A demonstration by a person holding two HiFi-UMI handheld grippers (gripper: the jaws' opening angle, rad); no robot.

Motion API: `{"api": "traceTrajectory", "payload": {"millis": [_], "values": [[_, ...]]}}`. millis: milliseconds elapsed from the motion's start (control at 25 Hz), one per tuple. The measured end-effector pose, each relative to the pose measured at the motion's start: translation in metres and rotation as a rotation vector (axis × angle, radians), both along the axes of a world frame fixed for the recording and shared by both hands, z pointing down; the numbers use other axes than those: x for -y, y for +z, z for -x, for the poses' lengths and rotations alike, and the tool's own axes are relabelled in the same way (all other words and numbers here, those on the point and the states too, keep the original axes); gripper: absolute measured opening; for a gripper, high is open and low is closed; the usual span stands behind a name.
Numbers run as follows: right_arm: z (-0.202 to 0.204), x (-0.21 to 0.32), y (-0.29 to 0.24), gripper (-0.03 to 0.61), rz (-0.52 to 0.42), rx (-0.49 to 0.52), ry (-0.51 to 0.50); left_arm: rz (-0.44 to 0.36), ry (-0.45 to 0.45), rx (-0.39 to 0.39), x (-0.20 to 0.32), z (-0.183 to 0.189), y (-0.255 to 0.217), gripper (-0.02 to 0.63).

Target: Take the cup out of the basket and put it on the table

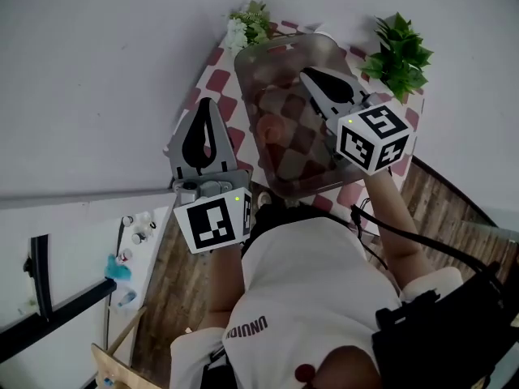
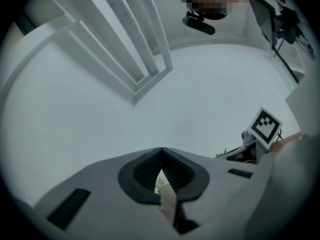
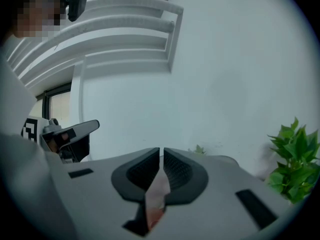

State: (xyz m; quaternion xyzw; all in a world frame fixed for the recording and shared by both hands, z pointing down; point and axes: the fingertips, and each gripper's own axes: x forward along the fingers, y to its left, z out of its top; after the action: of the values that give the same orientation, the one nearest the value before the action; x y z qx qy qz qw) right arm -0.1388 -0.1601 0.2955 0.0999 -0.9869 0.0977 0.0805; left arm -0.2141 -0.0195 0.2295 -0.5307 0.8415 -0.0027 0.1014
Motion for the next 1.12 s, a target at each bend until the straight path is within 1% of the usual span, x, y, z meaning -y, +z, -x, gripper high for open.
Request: {"api": "traceTrajectory", "payload": {"millis": [120,200,280,680,840,1120], "values": [[0.008,0.005,0.015,0.034,0.022,-0.019,-0.009,0.001,0.027,-0.021,0.009,0.005,0.009,0.012],[0.014,0.004,0.03,0.075,0.038,-0.061,-0.03,0.008,0.045,-0.025,0.015,0.007,0.017,0.012],[0.019,0.003,0.045,0.092,0.054,-0.113,-0.047,0.014,0.062,-0.027,0.02,0.009,0.024,0.012],[0.04,-0.005,0.108,0.097,0.045,-0.332,-0.087,0.009,0.096,-0.068,0.024,0.017,0.041,0.012],[0.045,-0.01,0.135,0.1,0.06,-0.426,-0.133,0.007,0.112,-0.065,0.025,0.016,0.042,0.012],[0.044,-0.011,0.172,0.11,0.089,-0.539,-0.161,0.015,0.13,-0.059,0.027,0.015,0.043,0.012]]}}
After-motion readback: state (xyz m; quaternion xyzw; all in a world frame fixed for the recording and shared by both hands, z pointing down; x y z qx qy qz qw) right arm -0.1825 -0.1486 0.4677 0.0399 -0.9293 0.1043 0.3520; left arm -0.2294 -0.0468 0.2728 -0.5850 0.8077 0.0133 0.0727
